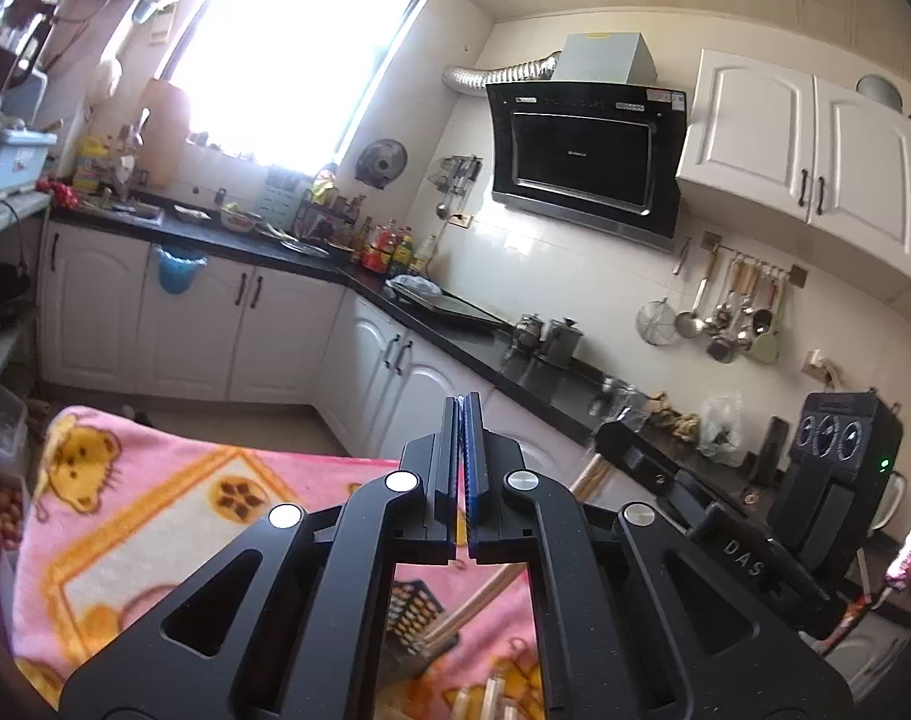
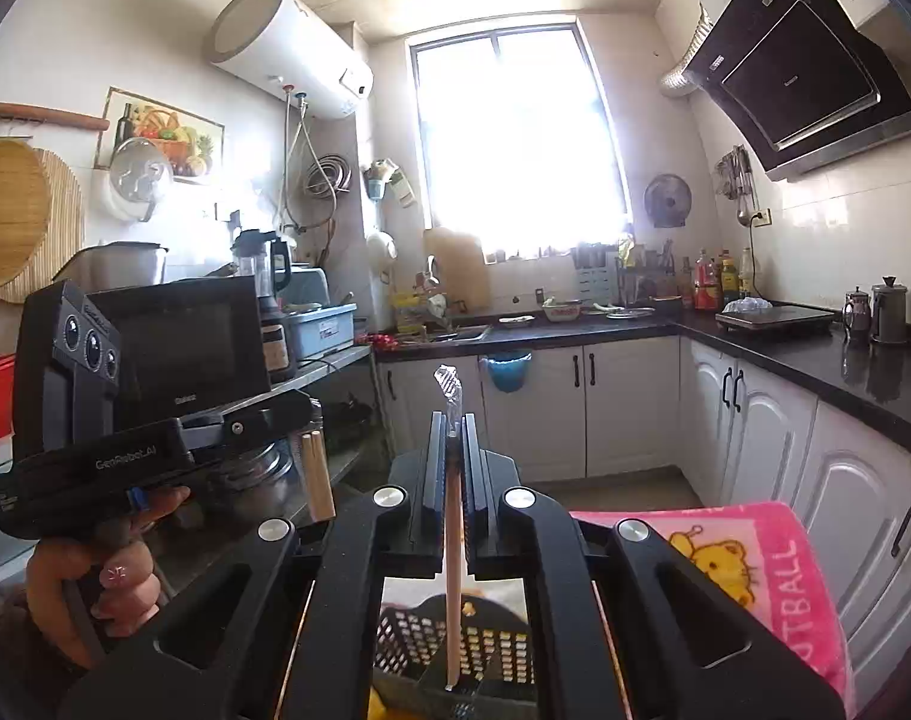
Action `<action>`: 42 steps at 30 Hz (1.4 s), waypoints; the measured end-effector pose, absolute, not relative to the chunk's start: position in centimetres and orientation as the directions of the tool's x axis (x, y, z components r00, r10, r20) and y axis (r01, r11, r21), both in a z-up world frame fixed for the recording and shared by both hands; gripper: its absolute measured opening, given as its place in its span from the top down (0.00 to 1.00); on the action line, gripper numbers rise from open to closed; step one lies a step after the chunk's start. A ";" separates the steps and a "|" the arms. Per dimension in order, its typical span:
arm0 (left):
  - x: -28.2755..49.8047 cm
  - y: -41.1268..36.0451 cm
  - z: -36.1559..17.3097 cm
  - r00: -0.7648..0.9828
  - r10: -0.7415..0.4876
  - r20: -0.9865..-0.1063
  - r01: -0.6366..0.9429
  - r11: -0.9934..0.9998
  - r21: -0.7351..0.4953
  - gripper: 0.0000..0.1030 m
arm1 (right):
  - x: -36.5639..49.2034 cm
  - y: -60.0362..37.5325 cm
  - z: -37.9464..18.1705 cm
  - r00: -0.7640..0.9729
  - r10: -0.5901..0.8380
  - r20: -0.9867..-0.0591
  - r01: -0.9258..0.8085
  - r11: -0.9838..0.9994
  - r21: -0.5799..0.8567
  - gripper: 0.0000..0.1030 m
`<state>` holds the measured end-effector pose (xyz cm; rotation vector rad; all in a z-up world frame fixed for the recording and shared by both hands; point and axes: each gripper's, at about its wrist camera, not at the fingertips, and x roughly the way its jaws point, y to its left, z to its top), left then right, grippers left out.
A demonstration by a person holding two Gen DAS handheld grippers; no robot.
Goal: Organize utensils
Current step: 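Lift the held chopsticks with both grippers and carry them above the green caddy, then lower the chopsticks into the caddy and open both grippers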
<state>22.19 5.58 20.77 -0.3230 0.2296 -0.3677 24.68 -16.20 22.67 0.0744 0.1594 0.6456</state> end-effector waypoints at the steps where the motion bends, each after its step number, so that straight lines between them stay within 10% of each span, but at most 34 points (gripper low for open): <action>1: 22.5 5.8 20.7 0.912 -0.377 -0.165 0.305 0.888 -0.344 1.00 | 25.0 -16.2 22.6 0.791 0.599 -0.125 -0.589 0.800 0.114 0.96; 35: 26.9 7.0 10.4 0.886 -0.277 -0.373 0.155 0.933 -0.325 1.00 | 29.6 -16.1 11.8 0.823 0.475 -0.313 -0.443 0.880 0.171 0.95; 42: 26.0 6.9 9.6 0.884 -0.256 -0.391 0.139 0.943 -0.304 0.99 | 29.0 -17.4 11.2 0.828 0.457 -0.325 -0.418 0.889 0.185 0.78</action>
